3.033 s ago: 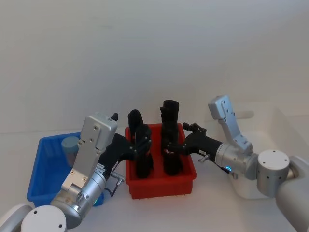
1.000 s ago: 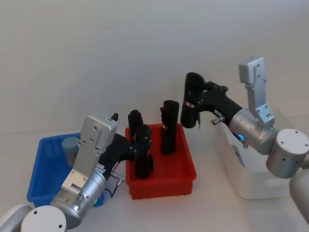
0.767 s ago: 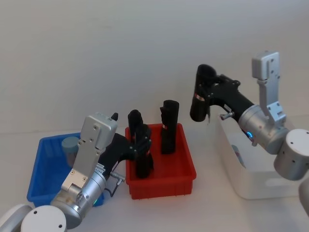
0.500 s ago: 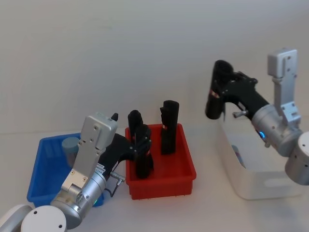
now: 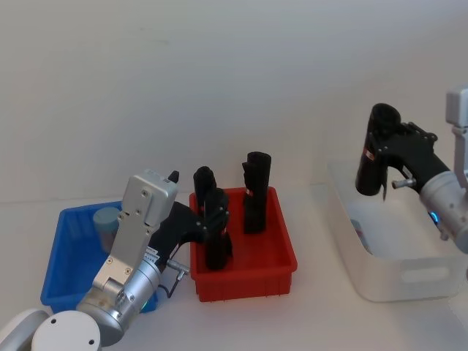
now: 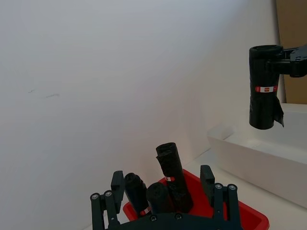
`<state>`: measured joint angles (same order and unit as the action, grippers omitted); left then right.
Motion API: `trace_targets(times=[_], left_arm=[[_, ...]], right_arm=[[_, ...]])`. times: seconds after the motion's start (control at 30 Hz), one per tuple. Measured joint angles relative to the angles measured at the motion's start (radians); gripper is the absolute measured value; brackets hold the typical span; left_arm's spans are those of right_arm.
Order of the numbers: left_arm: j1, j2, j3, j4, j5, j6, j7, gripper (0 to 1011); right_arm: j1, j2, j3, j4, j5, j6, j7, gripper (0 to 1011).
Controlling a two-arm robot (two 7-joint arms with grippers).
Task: Pick the cotton swabs from the blue box and place them into the white box.
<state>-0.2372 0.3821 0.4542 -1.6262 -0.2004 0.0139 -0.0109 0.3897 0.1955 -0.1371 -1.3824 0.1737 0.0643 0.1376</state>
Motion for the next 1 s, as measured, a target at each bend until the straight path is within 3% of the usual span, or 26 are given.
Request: trace_targets(times=[0.5, 1.0], left_arm=[[0.0, 0.0, 0.0, 0.0, 0.0, 0.0, 0.0, 999], [0.0, 0.0, 0.0, 0.0, 0.0, 0.0, 0.0, 1000]], right_arm=[[-0.066, 0.033, 0.027, -0.057, 0.01, 0.072, -0.042, 357], [-0.089, 0.044, 0.037, -0.064, 0.017, 0.089, -0.047, 805]])
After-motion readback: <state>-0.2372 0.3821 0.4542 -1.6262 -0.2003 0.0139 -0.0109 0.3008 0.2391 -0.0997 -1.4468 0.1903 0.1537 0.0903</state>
